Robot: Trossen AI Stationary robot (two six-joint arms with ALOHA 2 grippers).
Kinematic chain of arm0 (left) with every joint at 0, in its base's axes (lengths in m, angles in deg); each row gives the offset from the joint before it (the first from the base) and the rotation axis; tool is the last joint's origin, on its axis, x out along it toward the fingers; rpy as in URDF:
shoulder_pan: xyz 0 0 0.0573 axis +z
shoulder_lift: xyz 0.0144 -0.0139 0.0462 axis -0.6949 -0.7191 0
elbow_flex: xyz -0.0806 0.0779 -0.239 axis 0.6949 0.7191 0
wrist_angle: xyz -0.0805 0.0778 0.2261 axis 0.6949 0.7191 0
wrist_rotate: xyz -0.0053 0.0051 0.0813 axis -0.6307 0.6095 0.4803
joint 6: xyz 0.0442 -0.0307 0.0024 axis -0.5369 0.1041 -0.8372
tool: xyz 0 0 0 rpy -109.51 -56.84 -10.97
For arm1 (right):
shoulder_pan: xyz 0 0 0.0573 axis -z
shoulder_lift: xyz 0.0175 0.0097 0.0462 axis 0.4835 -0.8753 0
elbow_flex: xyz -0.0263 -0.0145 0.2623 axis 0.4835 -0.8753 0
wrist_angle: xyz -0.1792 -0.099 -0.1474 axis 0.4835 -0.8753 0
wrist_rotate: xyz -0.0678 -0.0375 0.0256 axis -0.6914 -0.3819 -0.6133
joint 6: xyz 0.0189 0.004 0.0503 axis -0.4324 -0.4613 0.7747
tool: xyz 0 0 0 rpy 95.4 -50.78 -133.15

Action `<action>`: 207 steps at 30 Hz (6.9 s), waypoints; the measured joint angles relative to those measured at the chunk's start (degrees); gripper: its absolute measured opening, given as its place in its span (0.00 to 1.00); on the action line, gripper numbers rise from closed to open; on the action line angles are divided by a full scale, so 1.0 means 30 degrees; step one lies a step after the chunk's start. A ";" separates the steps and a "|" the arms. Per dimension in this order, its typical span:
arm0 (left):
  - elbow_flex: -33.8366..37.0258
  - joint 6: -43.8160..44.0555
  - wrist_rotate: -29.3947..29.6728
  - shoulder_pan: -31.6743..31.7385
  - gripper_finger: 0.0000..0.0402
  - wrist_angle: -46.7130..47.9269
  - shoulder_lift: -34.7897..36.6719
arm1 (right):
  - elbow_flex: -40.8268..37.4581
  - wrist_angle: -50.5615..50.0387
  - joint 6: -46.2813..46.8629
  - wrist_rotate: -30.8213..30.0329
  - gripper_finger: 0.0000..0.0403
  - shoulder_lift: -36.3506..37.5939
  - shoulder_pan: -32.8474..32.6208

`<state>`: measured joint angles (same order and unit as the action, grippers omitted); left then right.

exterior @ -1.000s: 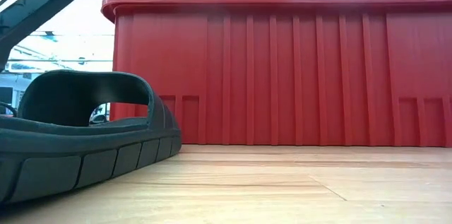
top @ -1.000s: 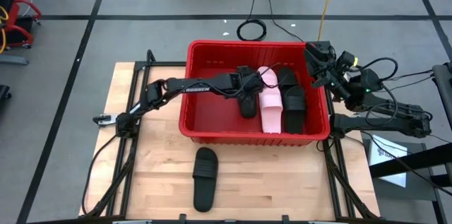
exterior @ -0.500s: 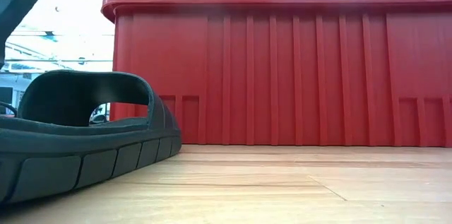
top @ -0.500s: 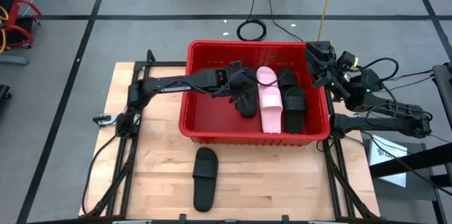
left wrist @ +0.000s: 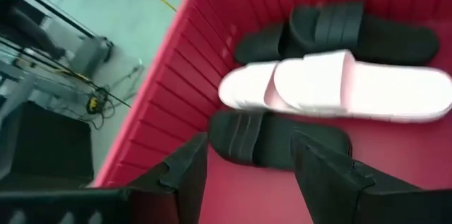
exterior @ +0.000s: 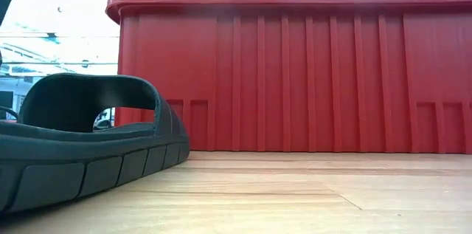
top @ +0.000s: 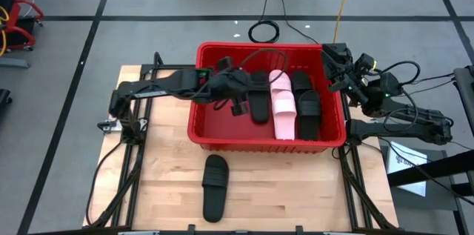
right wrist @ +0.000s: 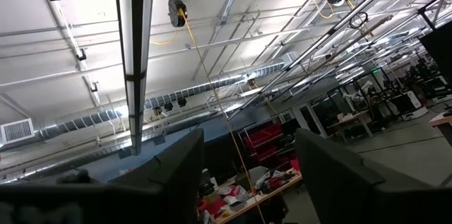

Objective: Pick and place slides into bin
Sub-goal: Put the black slipper into the red bin

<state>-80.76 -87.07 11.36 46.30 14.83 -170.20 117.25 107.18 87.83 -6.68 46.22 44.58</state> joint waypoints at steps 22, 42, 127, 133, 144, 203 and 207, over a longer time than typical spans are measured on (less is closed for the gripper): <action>0.0022 0.2713 0.1168 -0.6717 0.49 -0.0436 0.3851 | -0.0002 -0.0410 0.0005 0.0000 0.53 -0.0044 0.0000; 0.0022 0.4719 0.1102 -1.2899 0.49 0.4145 0.3826 | 0.0001 -0.1032 0.4381 0.2159 0.53 -0.0418 -0.0007; 1.0963 1.1252 0.0555 -1.4117 0.49 -0.0866 -0.3912 | 0.0001 0.5589 0.8517 0.4459 0.53 -0.5901 -0.5311; 1.1489 1.1552 0.1025 -1.3637 0.49 -0.0742 -0.3890 | 0.0001 0.5925 0.8510 0.4361 0.53 -0.5904 -0.5436; 1.1489 1.1629 0.1434 -1.2291 0.48 -0.0827 -0.3911 | 0.0001 0.5919 0.6892 0.2310 0.53 -0.5909 -0.6796; 1.1489 0.8688 0.1185 -1.5041 0.01 -0.9438 0.6185 | -0.0006 0.8436 0.3342 -0.1579 0.53 -0.5982 -0.7373; 1.1489 0.7554 0.1966 -1.4657 0.01 -1.0040 0.6695 | -0.0006 1.0109 0.2109 -0.1559 0.53 -0.5974 -0.7373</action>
<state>-46.29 -64.40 17.26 2.32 -15.29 -150.12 117.23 137.51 94.15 -11.36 28.30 22.46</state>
